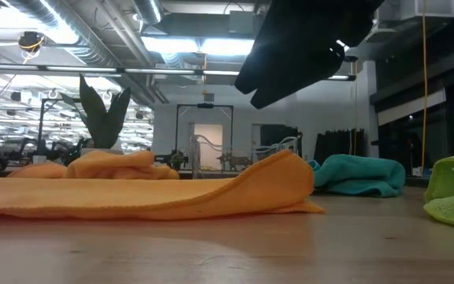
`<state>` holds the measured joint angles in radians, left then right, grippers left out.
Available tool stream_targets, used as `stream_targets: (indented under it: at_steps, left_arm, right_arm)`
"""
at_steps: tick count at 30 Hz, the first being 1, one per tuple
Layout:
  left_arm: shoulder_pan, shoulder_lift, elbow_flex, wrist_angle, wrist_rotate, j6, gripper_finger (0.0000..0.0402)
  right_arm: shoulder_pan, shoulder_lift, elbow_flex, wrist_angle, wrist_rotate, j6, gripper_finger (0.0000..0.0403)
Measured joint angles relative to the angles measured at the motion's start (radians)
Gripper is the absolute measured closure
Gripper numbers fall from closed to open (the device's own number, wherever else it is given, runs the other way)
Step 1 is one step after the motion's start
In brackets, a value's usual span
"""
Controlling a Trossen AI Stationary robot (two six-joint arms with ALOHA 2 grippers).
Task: Fold microfiber towels
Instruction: Fold the bottom orange microfiber towel
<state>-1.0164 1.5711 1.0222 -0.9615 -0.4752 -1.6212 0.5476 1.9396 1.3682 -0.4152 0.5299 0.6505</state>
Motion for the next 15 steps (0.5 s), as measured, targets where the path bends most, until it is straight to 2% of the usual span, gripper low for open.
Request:
stream_targets:
  at_steps: [5,15]
  left_arm:
    - [0.000,0.000,0.000,-0.018,0.005,0.011,0.0199]
    - [-0.001,0.000,0.000,-0.015,-0.008,0.034,0.0199]
  right_arm:
    - [0.000,0.000,0.000,0.000,-0.001,-0.001,0.0117]
    - [0.000,0.000,0.000,0.000,-0.001,-0.004,0.0116]
